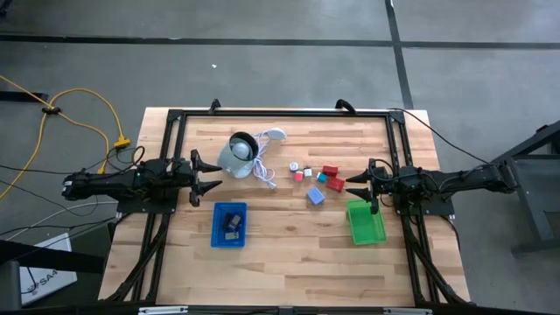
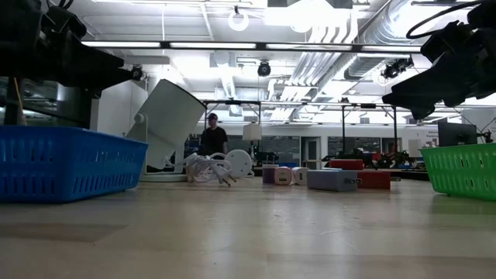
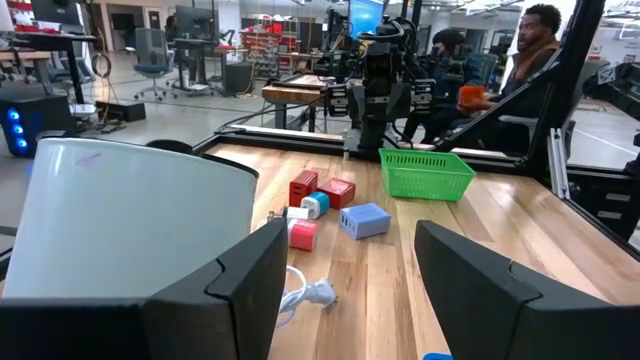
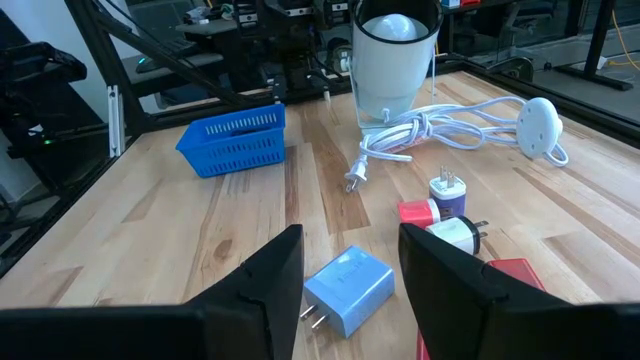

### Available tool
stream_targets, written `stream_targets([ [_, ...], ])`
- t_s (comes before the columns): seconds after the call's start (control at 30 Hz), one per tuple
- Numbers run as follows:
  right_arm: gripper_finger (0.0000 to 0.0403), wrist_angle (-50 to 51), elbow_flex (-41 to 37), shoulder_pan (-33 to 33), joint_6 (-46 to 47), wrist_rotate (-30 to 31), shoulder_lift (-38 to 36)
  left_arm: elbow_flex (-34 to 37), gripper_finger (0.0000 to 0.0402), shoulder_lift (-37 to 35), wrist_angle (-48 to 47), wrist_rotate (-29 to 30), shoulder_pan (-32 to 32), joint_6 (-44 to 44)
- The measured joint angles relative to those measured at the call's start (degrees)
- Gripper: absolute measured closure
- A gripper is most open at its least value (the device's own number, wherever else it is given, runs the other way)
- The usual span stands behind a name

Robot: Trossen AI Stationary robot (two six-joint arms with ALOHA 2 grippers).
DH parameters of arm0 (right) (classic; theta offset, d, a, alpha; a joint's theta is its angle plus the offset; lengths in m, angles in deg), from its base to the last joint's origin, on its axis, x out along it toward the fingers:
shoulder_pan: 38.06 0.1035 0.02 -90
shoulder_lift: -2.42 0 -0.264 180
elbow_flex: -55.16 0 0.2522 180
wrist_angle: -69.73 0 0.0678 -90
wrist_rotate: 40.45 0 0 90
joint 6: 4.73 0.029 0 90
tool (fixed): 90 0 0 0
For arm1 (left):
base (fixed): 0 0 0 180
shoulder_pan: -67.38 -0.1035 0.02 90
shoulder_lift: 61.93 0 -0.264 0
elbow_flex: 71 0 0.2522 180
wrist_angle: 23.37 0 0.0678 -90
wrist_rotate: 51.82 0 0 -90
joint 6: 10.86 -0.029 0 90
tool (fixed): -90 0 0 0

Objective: Pick & Place Office items
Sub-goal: Put the top red charger adapter into the green bin

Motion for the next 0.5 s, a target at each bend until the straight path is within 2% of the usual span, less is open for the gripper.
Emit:
stream_targets([
  [0.5,0.0250,0.0,0.0,0.0,0.0,0.0,0.0,0.0,0.0189,0.0,2.3,0.2,0.0,0.0],
])
